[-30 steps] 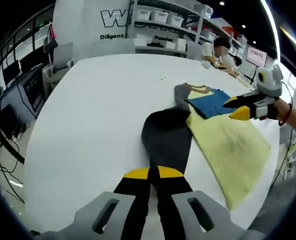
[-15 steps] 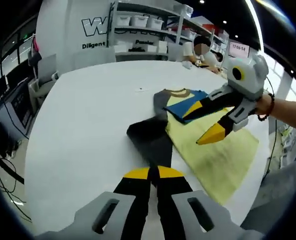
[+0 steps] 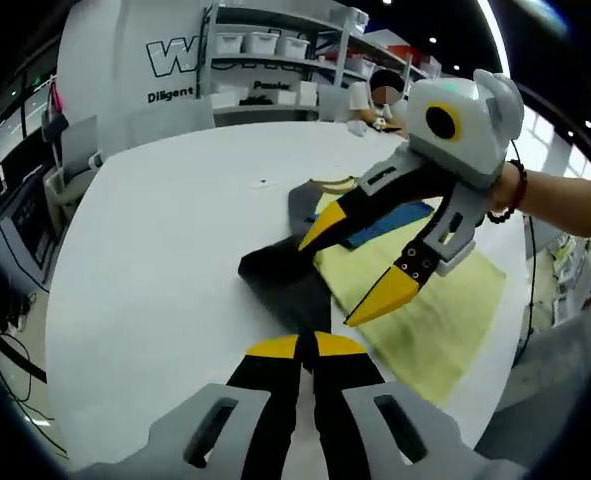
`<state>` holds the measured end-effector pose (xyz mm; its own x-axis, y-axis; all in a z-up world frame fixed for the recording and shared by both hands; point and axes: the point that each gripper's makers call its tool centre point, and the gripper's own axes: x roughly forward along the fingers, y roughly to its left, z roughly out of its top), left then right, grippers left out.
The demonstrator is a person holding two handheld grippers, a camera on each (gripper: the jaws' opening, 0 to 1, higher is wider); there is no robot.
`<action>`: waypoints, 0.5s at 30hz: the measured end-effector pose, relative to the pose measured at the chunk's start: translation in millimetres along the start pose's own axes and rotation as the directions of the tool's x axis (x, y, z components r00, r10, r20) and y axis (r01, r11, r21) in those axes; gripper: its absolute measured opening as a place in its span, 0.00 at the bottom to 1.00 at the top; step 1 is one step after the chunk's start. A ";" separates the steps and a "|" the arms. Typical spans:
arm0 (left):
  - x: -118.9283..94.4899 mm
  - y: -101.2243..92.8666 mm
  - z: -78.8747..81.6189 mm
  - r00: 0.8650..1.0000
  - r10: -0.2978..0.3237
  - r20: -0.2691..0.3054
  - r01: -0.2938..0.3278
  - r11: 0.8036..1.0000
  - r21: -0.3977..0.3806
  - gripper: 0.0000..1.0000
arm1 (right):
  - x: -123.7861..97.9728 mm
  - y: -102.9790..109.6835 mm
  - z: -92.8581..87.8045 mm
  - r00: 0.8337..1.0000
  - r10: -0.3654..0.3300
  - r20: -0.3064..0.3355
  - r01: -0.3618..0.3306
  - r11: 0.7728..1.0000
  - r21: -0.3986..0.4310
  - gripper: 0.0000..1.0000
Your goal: Fold the garment on the visible template until the final outline fits inside the template.
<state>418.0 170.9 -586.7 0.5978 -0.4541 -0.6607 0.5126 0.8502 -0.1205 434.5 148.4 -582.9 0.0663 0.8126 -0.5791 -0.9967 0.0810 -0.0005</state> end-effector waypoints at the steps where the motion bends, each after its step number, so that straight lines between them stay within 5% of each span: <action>1: 0.1 -0.6 0.4 1.000 -0.002 0.000 0.002 1.000 -0.001 0.03 | 1.4 1.1 1.8 1.000 0.008 0.001 -0.008 1.000 -0.012 0.36; 15: -0.3 -5.8 4.8 0.999 -0.046 -0.003 0.046 0.998 0.047 0.03 | 15.6 21.2 3.3 0.994 0.106 -0.019 -0.108 0.983 -0.151 0.23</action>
<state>417.8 164.8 -582.2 0.5718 -0.4922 -0.6564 0.5679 0.8148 -0.1162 414.6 164.7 -589.2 -0.0409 0.8052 -0.5916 -0.9935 -0.0956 -0.0614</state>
